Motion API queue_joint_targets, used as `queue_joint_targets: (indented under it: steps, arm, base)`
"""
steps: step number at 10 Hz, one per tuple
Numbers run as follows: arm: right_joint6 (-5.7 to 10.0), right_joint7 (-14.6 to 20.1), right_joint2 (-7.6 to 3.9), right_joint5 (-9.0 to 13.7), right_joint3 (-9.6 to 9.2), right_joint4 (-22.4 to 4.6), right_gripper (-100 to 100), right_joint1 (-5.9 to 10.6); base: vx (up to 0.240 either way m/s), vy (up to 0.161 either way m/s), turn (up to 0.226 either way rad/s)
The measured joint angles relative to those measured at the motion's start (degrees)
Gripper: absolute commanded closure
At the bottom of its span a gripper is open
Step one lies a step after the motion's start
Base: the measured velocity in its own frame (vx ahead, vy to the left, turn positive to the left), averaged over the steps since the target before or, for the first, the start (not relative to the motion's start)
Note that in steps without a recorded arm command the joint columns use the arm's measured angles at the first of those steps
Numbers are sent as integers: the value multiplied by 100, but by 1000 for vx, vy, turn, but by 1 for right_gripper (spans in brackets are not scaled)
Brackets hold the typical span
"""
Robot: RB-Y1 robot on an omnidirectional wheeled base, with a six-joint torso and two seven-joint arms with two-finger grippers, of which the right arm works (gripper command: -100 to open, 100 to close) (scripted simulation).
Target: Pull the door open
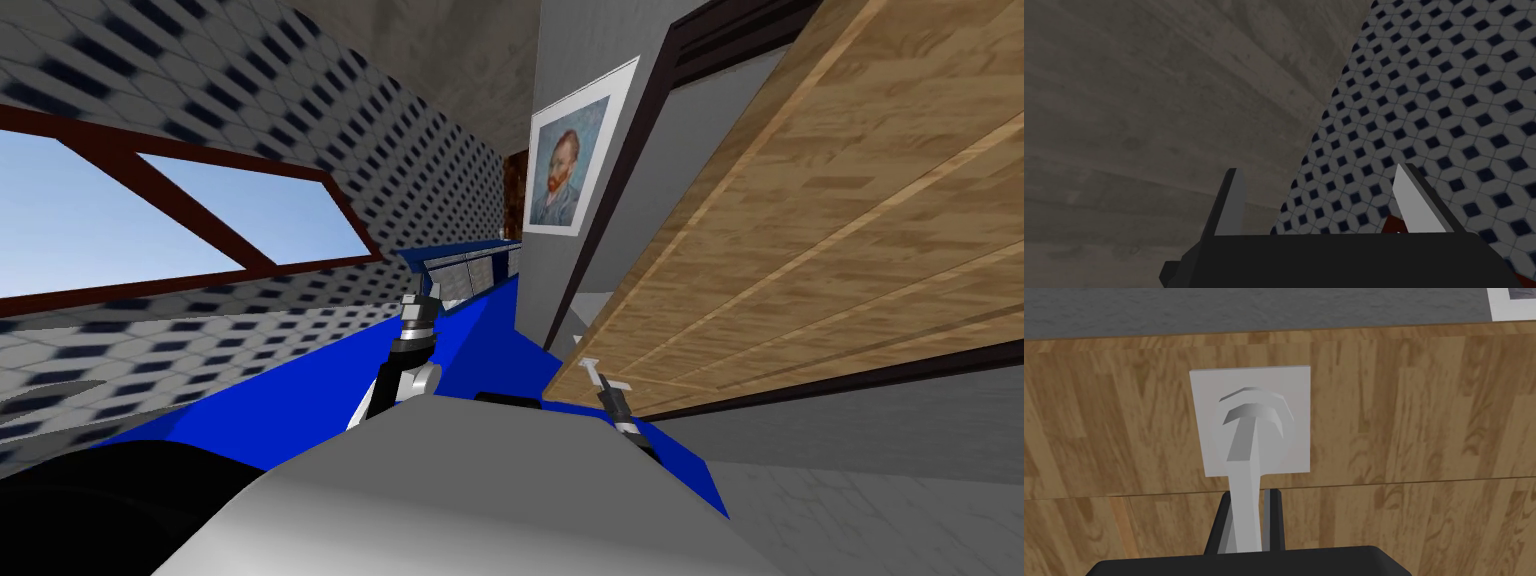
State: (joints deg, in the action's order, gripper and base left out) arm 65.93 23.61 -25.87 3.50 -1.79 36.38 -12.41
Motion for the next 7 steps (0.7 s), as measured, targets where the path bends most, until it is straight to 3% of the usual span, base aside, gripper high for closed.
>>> queue_joint_targets:
  steps: [3, 7]
  arm:
    - [268, 101, -86, -37, -71, -77, 100, -140]
    - [428, 141, -115, -47, -106, -203, 100, -137]
  base:
    - [-161, -43, 96]
    - [-220, -79, 199]
